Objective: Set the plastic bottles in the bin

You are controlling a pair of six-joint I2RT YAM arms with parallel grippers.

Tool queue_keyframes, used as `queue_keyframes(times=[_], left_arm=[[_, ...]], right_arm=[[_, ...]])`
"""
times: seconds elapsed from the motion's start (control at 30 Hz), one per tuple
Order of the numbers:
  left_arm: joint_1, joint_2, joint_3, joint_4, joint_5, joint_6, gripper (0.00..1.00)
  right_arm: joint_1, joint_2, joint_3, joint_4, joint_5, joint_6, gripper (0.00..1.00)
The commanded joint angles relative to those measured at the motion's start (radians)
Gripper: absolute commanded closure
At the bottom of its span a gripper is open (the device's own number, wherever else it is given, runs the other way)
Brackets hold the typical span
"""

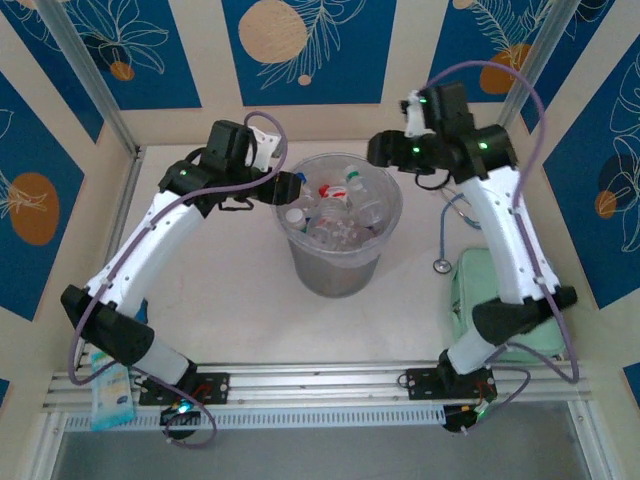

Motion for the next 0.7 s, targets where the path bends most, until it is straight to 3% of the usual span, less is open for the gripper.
queue_keyframes(times=[0.0, 0.2, 0.37, 0.47, 0.57, 0.67], left_arm=[[0.007, 0.018, 0.041, -0.061, -0.056, 0.010, 0.40], [0.007, 0.038, 0.048, -0.122, -0.147, 0.027, 0.45], [0.007, 0.050, 0.037, -0.118, -0.148, 0.019, 0.68], [0.007, 0.057, 0.045, -0.118, -0.151, 0.015, 0.80], [0.007, 0.067, 0.055, -0.119, -0.141, 0.011, 0.84], [0.007, 0.081, 0.059, -0.121, -0.122, 0.002, 1.00]], right_arm=[[-0.082, -0.084, -0.134, 0.189, -0.142, 0.129, 0.33], [-0.198, -0.158, -0.255, 0.207, -0.197, 0.149, 0.33], [-0.264, -0.170, -0.352, 0.280, -0.279, 0.189, 0.33], [-0.273, -0.155, -0.394, 0.315, -0.297, 0.206, 0.33], [-0.275, -0.137, -0.421, 0.349, -0.314, 0.224, 0.33], [-0.273, -0.118, -0.439, 0.383, -0.329, 0.240, 0.33]])
